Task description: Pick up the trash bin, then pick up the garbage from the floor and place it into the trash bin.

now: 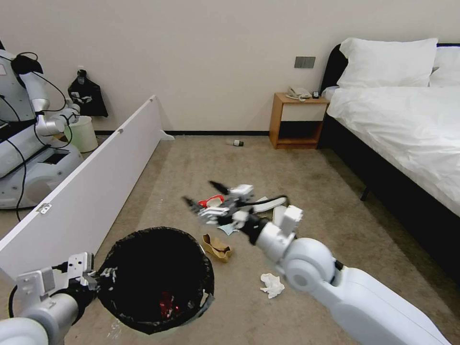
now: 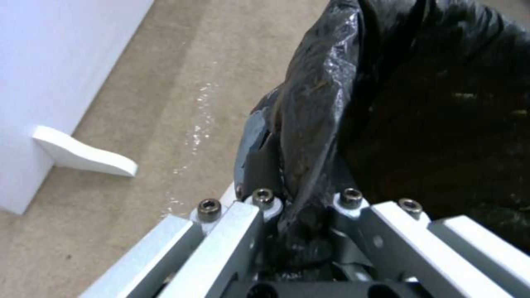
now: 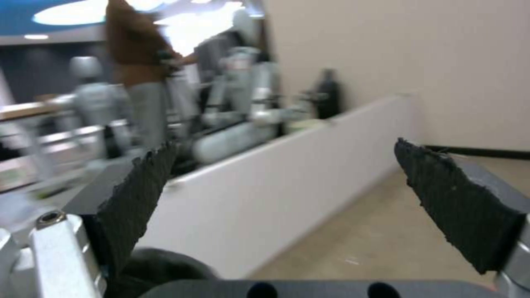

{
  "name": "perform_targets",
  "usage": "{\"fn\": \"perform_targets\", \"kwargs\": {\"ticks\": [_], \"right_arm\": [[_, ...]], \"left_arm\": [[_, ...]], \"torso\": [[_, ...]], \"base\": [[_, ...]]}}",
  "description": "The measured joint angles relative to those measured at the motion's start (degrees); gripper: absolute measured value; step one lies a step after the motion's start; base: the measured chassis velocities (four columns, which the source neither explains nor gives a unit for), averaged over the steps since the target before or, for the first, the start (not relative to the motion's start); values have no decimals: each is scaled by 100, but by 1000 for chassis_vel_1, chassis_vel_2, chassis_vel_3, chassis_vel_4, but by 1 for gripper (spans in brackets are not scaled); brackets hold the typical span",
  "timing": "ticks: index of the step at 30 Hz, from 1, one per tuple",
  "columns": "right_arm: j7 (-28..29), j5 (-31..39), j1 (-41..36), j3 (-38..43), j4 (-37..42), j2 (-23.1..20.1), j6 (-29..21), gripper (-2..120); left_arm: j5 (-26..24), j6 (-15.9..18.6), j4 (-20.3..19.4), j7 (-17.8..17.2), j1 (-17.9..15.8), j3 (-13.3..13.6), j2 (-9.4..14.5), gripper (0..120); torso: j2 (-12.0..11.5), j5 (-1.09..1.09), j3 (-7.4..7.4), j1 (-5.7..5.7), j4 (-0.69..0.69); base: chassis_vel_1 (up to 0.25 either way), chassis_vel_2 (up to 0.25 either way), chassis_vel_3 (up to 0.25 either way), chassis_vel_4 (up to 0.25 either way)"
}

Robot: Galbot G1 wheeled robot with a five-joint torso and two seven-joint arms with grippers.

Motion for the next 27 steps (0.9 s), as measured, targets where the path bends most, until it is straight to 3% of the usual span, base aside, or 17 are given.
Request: {"fn": "perform_targets", "kwargs": {"ticks": [5,8,11,15,20,23,25,27], "right_arm": [[387,-588,-1540,1159,215,-245,171,100],[461,-907,-2098,1592,310,-267,180,100],[554,-1591,-3256,2484,484,-135,169,100],[571,-1871,-3732,2935,521,-23,166,100],[475,-2545,-4786,4257,474,525,285,100],[439,-2678,-4986,4473,466,702,316,100],[274,-2974,-5493,4877,459,1121,411,100],[195,-3052,-5633,4954,450,1261,464,100]], "left_arm": [[-7,0,273,92,-38,-147,-116,4],[33,0,285,169,30,-242,-169,4],[129,0,282,290,134,-471,-281,4],[184,0,334,335,110,-534,-334,4],[350,0,503,503,89,-603,-576,4],[369,0,516,514,83,-589,-622,4],[388,0,523,524,53,-563,-684,4],[389,0,527,525,44,-561,-691,4]], "torso": [[0,-1,0,0,2],[0,0,0,0,0],[0,1,-1,0,1],[1,1,-1,0,0],[1,-2,-1,0,3],[1,-1,-1,0,2],[1,-1,-1,0,0],[1,-1,-1,0,-1]], "base": [[0,0,0,0],[0,0,0,0],[0,0,0,0],[0,0,0,0],[0,0,0,0],[0,0,0,0],[0,0,0,0],[0,0,0,0]]}}
